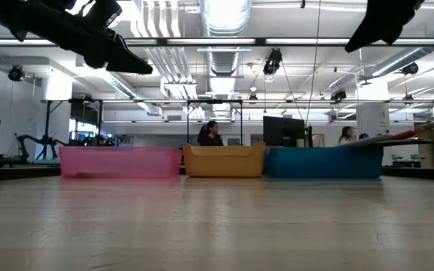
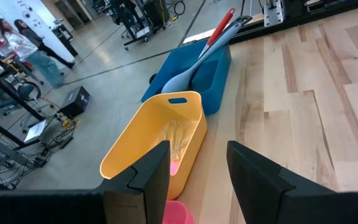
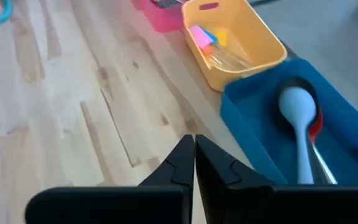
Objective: Pick & Place Kitchen Items
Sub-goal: Return to Home Position
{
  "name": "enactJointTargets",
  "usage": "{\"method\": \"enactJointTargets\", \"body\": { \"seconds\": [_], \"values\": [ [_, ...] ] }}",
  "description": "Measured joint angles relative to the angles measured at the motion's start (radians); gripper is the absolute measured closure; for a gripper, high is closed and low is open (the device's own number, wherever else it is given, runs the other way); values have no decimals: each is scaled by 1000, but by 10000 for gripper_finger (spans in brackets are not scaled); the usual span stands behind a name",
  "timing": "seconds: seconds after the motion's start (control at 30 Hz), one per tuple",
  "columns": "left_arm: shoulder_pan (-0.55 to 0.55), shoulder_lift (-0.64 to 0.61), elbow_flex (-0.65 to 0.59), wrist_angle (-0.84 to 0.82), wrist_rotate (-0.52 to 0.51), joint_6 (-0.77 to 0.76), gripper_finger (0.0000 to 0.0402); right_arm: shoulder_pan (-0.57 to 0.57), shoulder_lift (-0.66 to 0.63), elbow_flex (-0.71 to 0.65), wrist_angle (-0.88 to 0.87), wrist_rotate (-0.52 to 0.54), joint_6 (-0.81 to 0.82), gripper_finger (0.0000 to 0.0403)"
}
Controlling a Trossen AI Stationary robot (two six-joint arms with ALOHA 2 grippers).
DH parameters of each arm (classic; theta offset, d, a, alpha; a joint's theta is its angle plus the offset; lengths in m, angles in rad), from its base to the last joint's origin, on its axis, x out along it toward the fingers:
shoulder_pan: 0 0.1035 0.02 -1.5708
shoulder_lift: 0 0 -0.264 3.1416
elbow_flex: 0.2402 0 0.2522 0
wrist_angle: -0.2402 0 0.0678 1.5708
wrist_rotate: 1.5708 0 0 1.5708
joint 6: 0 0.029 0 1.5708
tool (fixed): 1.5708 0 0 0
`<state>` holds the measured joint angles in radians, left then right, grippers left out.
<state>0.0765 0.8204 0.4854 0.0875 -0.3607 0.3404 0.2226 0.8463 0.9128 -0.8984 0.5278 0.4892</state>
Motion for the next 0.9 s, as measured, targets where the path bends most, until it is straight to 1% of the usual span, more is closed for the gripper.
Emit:
{"method": "enactJointTargets", "body": {
  "seconds": [0.13, 0.33, 0.4, 0.53, 0.7, 0.77, 0.9],
  "values": [
    [0, 0, 0, 0, 0, 0, 238, 0, -1, -74, 91, 0, -49, 394],
    [0, 0, 0, 0, 0, 0, 239, 0, 0, -208, 210, -1, -57, 394],
    [0, 0, 0, 0, 0, 0, 238, -3, -1, -264, 301, 9, -77, 394],
    [0, 0, 0, 0, 0, 0, 238, -5, 1, -370, 538, 11, -119, 394],
    [0, 0, 0, 0, 0, 0, 239, -14, 1, -486, 772, 26, -206, 394],
    [0, 0, 0, 0, 0, 0, 238, -24, 2, -517, 840, 26, -227, 394],
    [0, 0, 0, 0, 0, 0, 238, -67, -2, -566, 911, 29, -239, 394]
  ]
}}
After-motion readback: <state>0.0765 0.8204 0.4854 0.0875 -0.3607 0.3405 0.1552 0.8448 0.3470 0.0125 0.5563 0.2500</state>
